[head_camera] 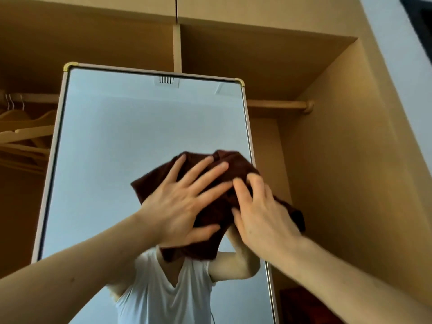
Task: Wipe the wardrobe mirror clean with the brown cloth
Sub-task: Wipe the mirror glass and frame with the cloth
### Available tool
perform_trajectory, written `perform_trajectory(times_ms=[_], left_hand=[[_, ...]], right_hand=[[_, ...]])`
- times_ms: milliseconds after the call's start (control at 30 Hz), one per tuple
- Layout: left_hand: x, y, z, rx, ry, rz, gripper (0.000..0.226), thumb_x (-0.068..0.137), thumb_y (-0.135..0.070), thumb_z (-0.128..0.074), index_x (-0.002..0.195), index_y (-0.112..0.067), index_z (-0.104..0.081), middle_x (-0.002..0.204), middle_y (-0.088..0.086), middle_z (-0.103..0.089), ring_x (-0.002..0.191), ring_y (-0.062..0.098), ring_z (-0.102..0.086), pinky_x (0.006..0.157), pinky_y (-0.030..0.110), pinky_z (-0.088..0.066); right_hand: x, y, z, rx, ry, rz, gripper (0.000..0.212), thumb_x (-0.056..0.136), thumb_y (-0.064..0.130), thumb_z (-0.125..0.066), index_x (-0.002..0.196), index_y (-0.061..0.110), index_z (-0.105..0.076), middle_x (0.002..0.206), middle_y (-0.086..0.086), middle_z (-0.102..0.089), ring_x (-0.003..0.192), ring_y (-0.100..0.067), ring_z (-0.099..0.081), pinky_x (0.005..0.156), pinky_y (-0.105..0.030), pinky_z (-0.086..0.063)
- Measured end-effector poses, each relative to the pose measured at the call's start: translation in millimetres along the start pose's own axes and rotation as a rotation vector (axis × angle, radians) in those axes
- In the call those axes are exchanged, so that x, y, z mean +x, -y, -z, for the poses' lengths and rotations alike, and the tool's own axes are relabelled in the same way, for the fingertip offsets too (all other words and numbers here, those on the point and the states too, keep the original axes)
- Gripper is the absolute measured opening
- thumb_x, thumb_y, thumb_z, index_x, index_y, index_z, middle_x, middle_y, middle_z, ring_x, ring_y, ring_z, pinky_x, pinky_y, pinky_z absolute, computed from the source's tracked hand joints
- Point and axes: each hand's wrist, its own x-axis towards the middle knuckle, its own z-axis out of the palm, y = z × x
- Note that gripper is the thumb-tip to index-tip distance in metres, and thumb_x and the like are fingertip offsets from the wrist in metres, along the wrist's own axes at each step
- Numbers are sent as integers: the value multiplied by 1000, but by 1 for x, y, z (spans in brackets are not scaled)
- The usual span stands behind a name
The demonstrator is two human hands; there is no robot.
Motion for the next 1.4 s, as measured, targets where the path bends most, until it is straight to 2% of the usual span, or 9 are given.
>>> perform_trajectory(times_ms=[100,333,467,633,767,933,1133,1233,1400], left_hand=[[37,28,5,52,16,136,83,79,-67,-36,151,-30,-20,161,2,-9,147,26,-8,114,60,-13],[78,30,10,54,35,432,80,81,-71,-26,151,-37,-9,161,-2,2,146,33,4,113,62,2],[26,0,8,2,-18,330,79,79,-66,-36,150,-35,-21,161,1,-10,146,38,-8,111,66,-7],[-6,1,6,12,-10,140,81,77,-65,-44,149,-33,-27,159,4,-20,144,37,-18,109,68,-16],[33,41,9,66,40,226,83,75,-69,-32,150,-39,-14,161,-1,-7,147,30,-7,112,63,-11],[81,68,7,61,51,383,81,76,-72,-22,149,-41,-4,161,-5,6,147,27,4,114,61,0],[42,37,8,33,1,256,83,76,-68,-33,150,-38,-13,161,1,-2,147,30,-2,113,62,-5],[17,27,6,43,9,138,80,80,-67,-37,150,-35,-19,161,2,-7,147,31,-7,113,64,-10],[53,70,13,67,45,183,82,76,-70,-26,150,-40,-7,161,-4,5,148,24,3,115,58,-4]], right_hand=[[56,-13,9,31,-67,-53,55,94,27,-44,143,16,-20,141,-11,-19,119,-36,-36,84,-45,-44],[115,-15,26,24,-18,-141,67,87,16,-54,144,19,-17,144,-11,-17,121,-35,-31,88,-41,-41],[52,-3,14,27,-4,-39,64,90,18,-48,145,17,-17,146,-10,-12,123,-36,-31,89,-41,-42],[16,8,5,31,22,17,56,95,29,-44,143,18,-17,139,-8,-16,111,-27,-45,77,-29,-48],[74,-4,17,42,-8,-31,54,96,24,-42,144,16,-19,140,-10,-16,119,-36,-36,84,-43,-43],[137,-14,37,63,57,-113,63,93,15,-47,146,20,-15,145,-9,-14,124,-35,-29,88,-39,-38],[81,-5,28,19,65,-41,62,93,15,-45,146,16,-13,142,-11,-12,118,-37,-33,88,-42,-41],[48,1,16,-10,32,38,54,96,25,-43,142,17,-16,134,-9,-18,108,-31,-42,76,-35,-47],[102,-16,25,42,-22,38,54,95,28,-43,143,14,-22,134,-11,-23,112,-37,-41,82,-42,-44]])
